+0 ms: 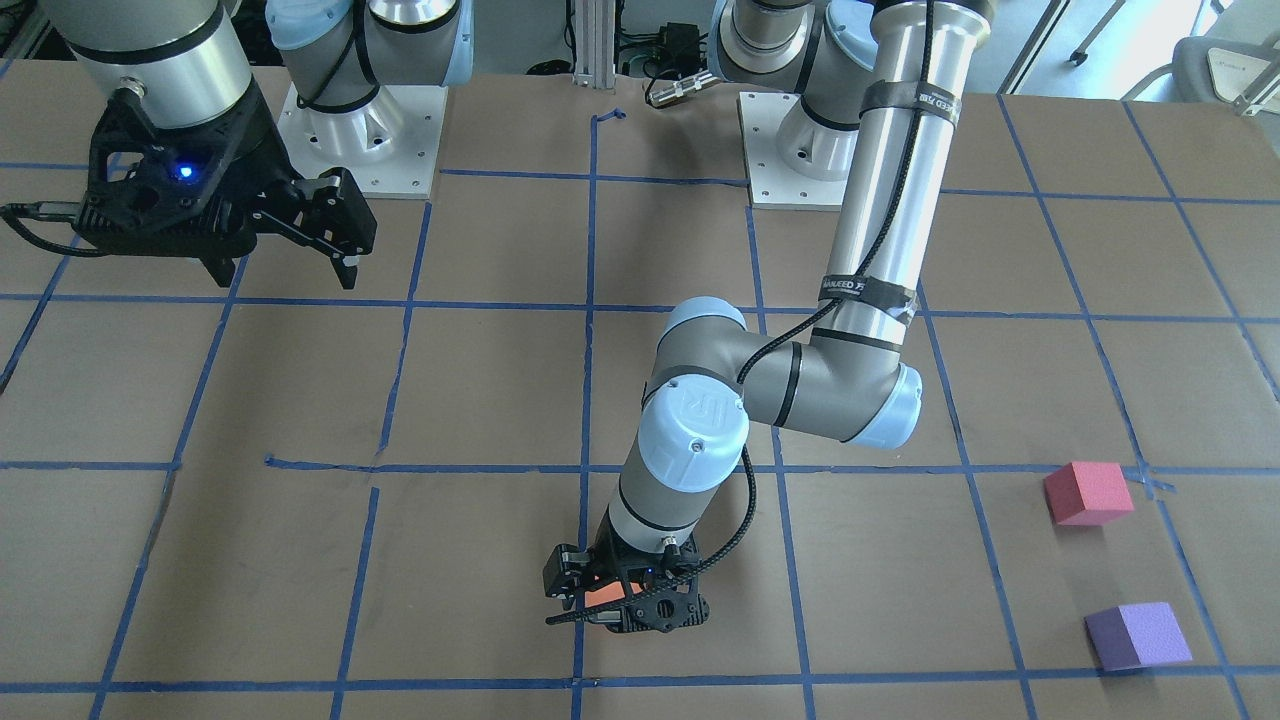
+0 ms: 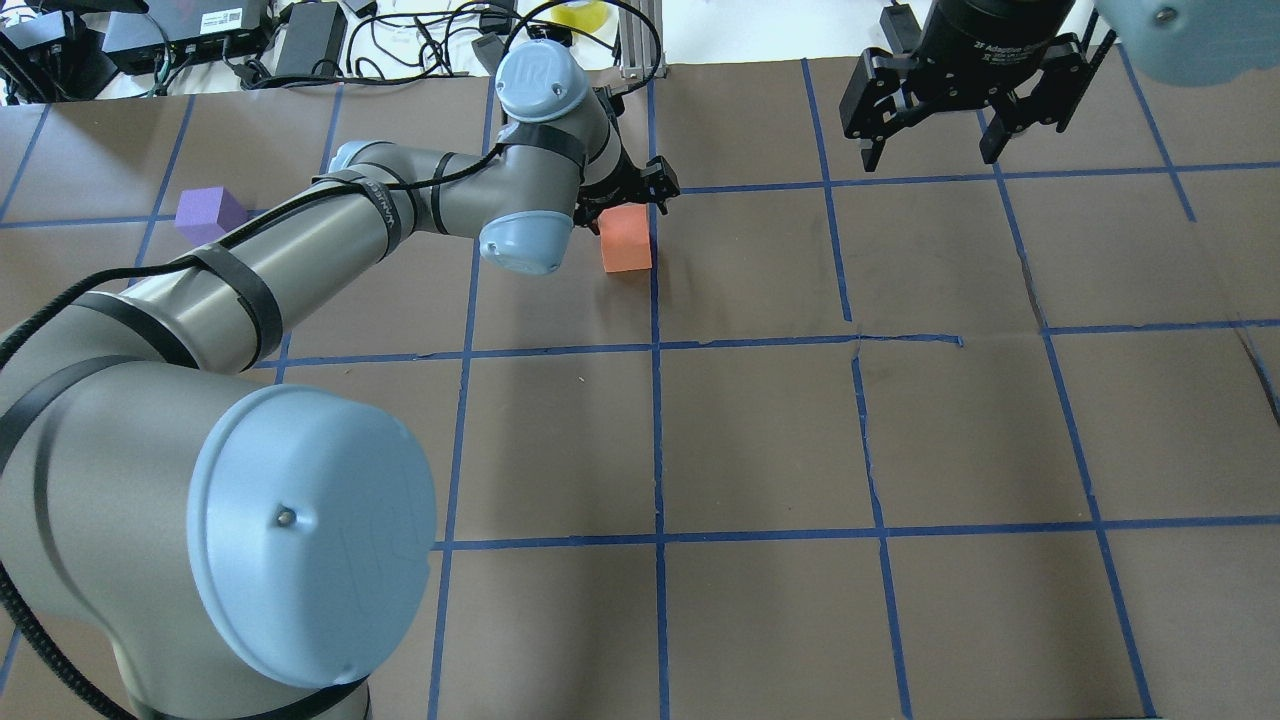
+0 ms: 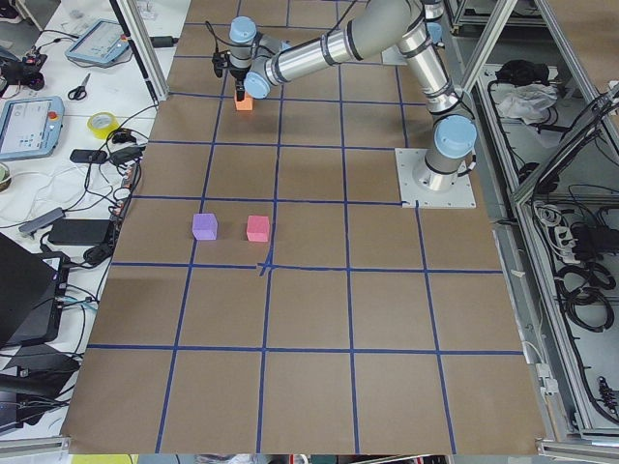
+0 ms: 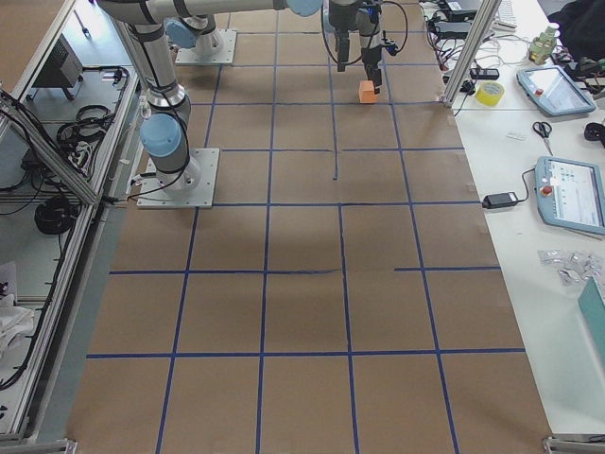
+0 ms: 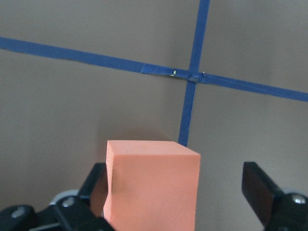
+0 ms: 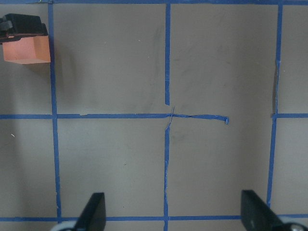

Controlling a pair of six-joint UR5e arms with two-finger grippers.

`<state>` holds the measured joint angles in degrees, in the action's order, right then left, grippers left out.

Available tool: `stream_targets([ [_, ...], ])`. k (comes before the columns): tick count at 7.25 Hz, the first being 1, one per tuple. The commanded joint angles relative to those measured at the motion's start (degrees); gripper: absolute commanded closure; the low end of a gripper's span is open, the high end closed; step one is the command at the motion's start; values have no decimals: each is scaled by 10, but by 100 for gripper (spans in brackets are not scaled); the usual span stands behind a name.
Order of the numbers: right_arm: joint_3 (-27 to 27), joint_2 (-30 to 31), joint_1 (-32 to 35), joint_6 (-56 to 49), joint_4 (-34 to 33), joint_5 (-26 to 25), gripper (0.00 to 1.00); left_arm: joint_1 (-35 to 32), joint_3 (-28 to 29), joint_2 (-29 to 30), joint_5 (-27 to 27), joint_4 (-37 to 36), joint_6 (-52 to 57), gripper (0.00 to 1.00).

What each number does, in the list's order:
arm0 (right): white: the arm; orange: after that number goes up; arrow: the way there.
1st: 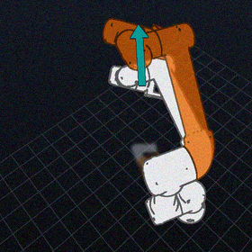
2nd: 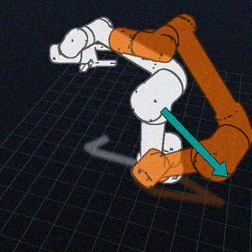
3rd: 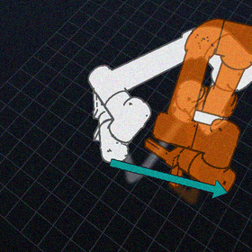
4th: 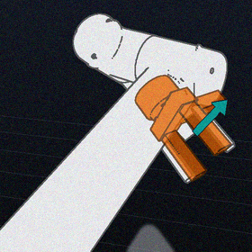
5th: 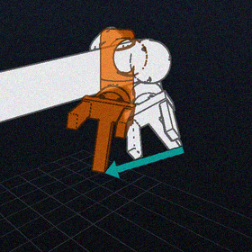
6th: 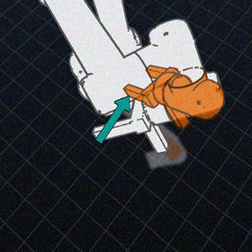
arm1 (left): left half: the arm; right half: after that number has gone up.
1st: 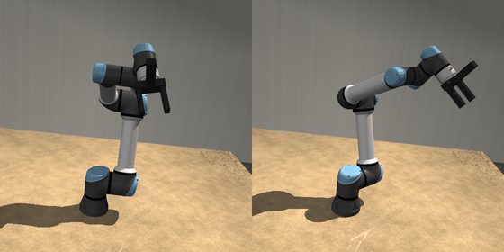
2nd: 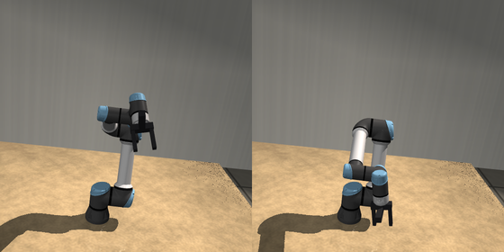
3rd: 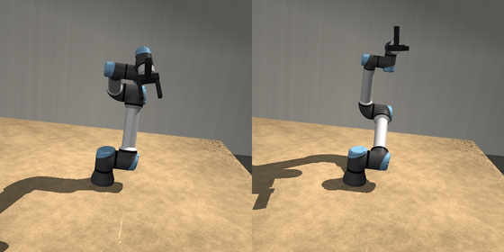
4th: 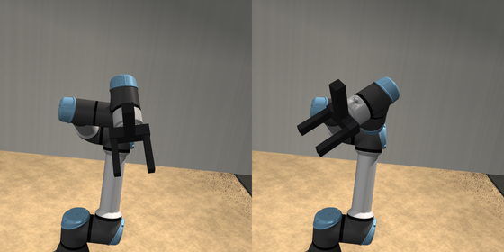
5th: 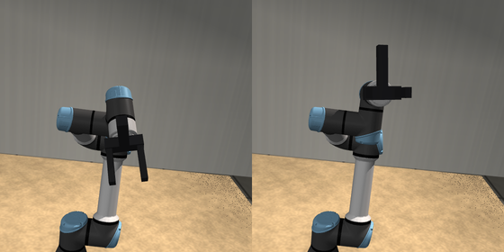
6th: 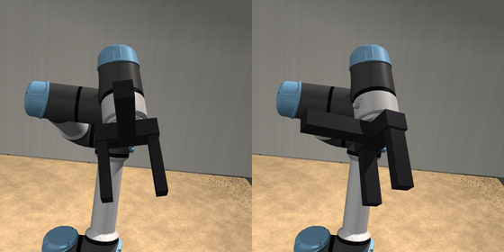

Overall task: Arrange blocks in a line
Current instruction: 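Move the left gripper to the orange block while the right arm retracts, then close the left gripper on the orange block and lift it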

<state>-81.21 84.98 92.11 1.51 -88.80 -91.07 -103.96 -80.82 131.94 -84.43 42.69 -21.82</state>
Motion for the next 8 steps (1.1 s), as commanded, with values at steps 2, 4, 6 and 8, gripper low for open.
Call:
stream_targets([
  [2, 0, 0, 0, -1, 0, 1, 0, -5, 2, 12, -75, 1, 71, 37],
  [4, 0, 0, 0, 0, 0, 1, 0, -10, 2, 7, -71, 13, 57, 58],
  [6, 0, 0, 0, 0, -1, 0, 0, -8, 3, -12, -38, 27, 52, 90],
  [8, 0, 0, 0, 1, -1, 0, 0, 45, 14, -59, -19, 112, 68, 100],
])
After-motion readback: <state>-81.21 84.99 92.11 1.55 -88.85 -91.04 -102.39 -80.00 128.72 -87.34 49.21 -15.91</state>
